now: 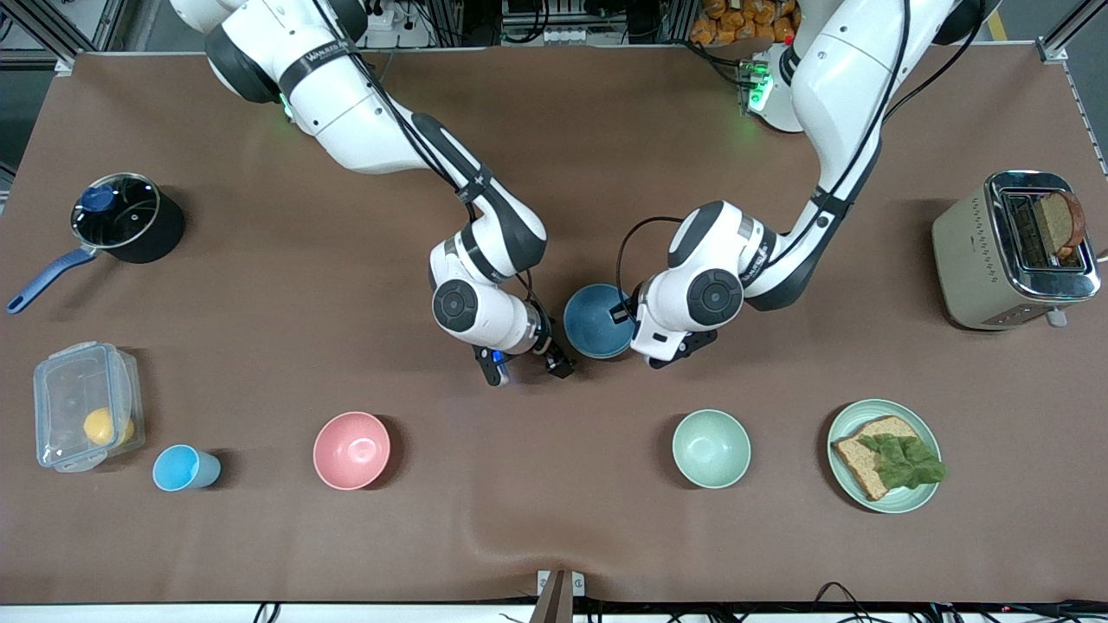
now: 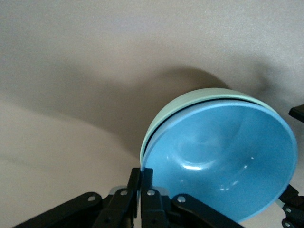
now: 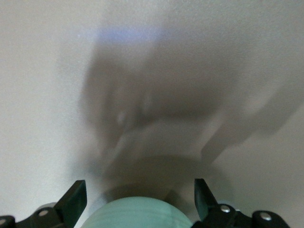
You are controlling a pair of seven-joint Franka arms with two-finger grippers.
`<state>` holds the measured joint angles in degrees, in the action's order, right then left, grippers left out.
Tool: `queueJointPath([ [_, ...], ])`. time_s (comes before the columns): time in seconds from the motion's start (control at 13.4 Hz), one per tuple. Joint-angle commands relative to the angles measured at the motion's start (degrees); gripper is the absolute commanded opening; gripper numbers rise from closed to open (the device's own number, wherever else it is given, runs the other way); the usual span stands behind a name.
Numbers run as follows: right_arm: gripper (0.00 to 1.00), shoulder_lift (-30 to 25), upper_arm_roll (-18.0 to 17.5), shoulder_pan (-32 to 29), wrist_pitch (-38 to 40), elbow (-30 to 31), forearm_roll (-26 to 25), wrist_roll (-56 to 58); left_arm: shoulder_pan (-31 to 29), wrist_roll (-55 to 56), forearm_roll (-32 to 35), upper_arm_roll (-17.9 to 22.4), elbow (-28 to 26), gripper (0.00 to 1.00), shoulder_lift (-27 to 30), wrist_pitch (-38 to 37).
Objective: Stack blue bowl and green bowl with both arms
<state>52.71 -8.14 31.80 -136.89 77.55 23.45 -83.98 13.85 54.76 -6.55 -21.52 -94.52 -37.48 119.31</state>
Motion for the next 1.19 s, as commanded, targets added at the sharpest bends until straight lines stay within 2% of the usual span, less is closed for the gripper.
queueJointPath([
  [0.0, 1.00, -0.33, 0.23, 0.28, -0.66, 0.58, 0.01, 0.22, 0.47, 1.50, 1.01, 0.33, 0.30, 0.31, 0.12, 0.75],
  [0.07, 1.00, -0.33, 0.23, 0.28, -0.66, 0.58, -0.07, 0.22, 0.47, 1.49, 1.01, 0.33, 0.65, 0.47, 0.12, 0.75],
  [0.15, 1.00, -0.33, 0.23, 0.28, -0.57, 0.67, -0.68, 0.22, 0.47, 1.49, 1.01, 0.33, 0.74, 0.74, 0.30, 0.75],
  [0.22, 1.00, -0.33, 0.23, 0.37, -0.57, 0.67, -1.30, 0.22, 0.47, 1.49, 1.01, 0.33, 0.83, 0.97, 0.65, 0.75],
  [0.37, 1.00, -0.33, 0.23, 0.28, -0.31, 0.76, -2.09, 0.48, -0.31, 1.41, 1.62, 0.42, 0.92, 1.00, 2.22, 0.40],
  [0.75, 1.00, -2.43, 0.14, -2.26, 1.00, 4.09, -2.89, 8.29, -5.66, 0.79, 7.59, 0.42, 0.92, 1.00, 11.36, -2.06],
  [1.12, 1.00, -7.87, 0.14, -9.90, 14.17, 3.84, -2.71, 21.90, -11.10, -3.32, 16.12, 0.25, 0.92, 1.00, 21.98, -9.60],
])
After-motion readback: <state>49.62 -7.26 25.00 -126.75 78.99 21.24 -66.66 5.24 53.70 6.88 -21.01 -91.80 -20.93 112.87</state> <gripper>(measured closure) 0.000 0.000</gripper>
